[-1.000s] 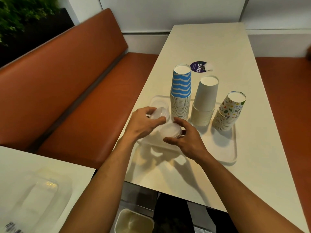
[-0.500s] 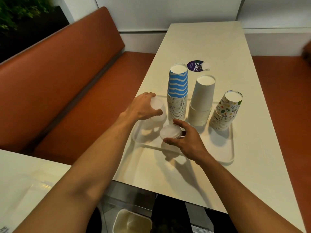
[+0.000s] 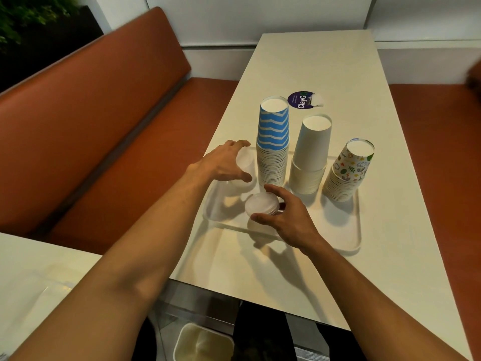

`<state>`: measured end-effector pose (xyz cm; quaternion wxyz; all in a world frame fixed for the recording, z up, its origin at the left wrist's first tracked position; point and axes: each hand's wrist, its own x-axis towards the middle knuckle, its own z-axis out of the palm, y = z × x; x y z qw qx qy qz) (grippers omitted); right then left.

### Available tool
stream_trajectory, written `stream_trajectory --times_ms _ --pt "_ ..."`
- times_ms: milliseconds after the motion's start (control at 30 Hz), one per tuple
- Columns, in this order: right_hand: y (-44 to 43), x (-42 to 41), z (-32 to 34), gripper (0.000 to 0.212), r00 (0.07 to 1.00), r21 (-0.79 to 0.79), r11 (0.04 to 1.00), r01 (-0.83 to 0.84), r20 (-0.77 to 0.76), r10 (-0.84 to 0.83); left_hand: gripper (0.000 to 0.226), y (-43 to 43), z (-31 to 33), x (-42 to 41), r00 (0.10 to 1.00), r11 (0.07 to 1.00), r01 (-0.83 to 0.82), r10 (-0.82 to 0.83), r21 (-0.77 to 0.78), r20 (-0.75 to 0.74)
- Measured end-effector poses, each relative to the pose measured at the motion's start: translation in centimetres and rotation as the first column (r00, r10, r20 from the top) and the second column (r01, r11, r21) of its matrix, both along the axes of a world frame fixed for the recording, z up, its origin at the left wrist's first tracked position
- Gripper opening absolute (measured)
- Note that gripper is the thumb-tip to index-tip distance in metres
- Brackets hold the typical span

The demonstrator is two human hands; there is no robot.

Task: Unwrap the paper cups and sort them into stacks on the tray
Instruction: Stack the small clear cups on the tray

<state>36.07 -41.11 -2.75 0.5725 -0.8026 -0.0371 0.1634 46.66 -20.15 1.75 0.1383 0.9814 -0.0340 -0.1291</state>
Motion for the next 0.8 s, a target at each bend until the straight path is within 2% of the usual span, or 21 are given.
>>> stream_trajectory --times_ms 167,467,567,700,800 --pt "0.1 0.2 -0.1 0.085 1.000 -0.006 1.000 0.010 0.005 -0.010 0.093 -0.9 -0.2 0.6 1.000 0.998 0.018 -0.017 0.058 -0.017" --pt "0.1 0.2 0.1 0.082 1.000 -0.019 1.000 -0.004 0.015 0.004 0.088 -0.7 -0.2 0.6 1.000 0.998 -0.003 0.004 0.069 -0.013" --pt "0.1 0.3 0.3 0.082 1.000 -0.012 1.000 -0.003 0.014 0.003 0.093 -0.8 -0.2 0.6 1.000 0.999 0.002 -0.002 0.046 -0.012" --pt "-0.2 0.2 0.2 0.085 1.000 0.000 1.000 0.005 0.023 -0.005 0.116 -0.3 0.3 0.1 0.999 1.000 0.006 -0.006 0.003 -0.035" --pt "-0.3 -0.2 0.0 0.087 0.999 0.009 1.000 0.009 0.040 -0.009 0.121 0.4 0.5 -1.6 0.996 0.993 -0.092 0.091 -0.068 -0.019"
